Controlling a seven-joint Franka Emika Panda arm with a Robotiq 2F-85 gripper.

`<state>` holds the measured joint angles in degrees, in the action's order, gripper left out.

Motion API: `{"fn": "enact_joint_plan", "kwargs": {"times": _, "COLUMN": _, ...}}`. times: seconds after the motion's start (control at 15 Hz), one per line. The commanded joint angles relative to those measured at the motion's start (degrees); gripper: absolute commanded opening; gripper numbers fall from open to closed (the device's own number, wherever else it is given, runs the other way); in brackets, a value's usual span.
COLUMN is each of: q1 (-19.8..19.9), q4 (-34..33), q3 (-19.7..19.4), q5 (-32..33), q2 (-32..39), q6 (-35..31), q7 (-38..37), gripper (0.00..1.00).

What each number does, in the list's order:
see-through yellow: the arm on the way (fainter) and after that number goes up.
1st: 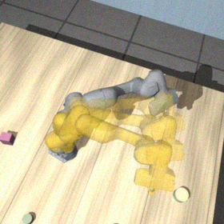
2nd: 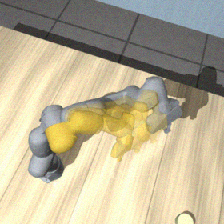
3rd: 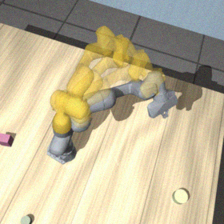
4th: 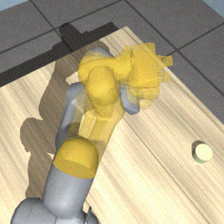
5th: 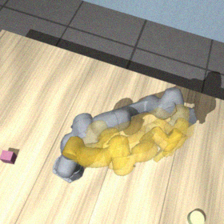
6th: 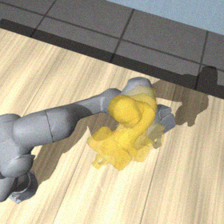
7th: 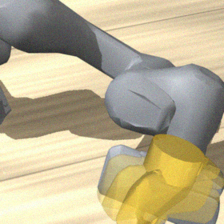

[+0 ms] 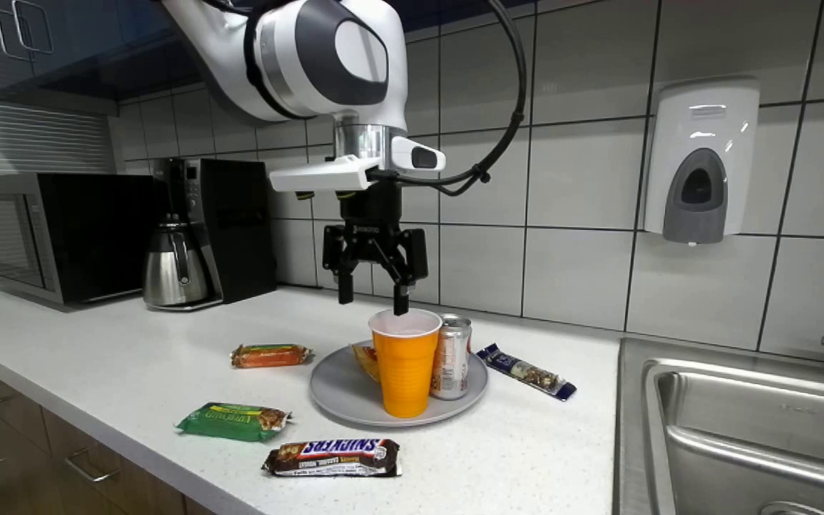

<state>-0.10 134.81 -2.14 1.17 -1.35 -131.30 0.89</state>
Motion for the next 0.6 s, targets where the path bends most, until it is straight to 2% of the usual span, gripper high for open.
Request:
{"fn": "enact_joint_plan", "kwargs": {"times": 0.0, "q1": 0.4, "q4": -2.5, "q3": 0.5, "q5": 0.5, "q2": 3.0, "q6": -0.7, "q7": 0.3, "gripper": 1.00}}
{"fn": "enact_joint_plan", "kwargs": {"times": 0.53, "q1": 0.4, "q4": -4.4, "q3": 0.4, "q5": 0.8, "q2": 6.3, "q6": -0.5, "q7": 0.2, "gripper": 1.00}}
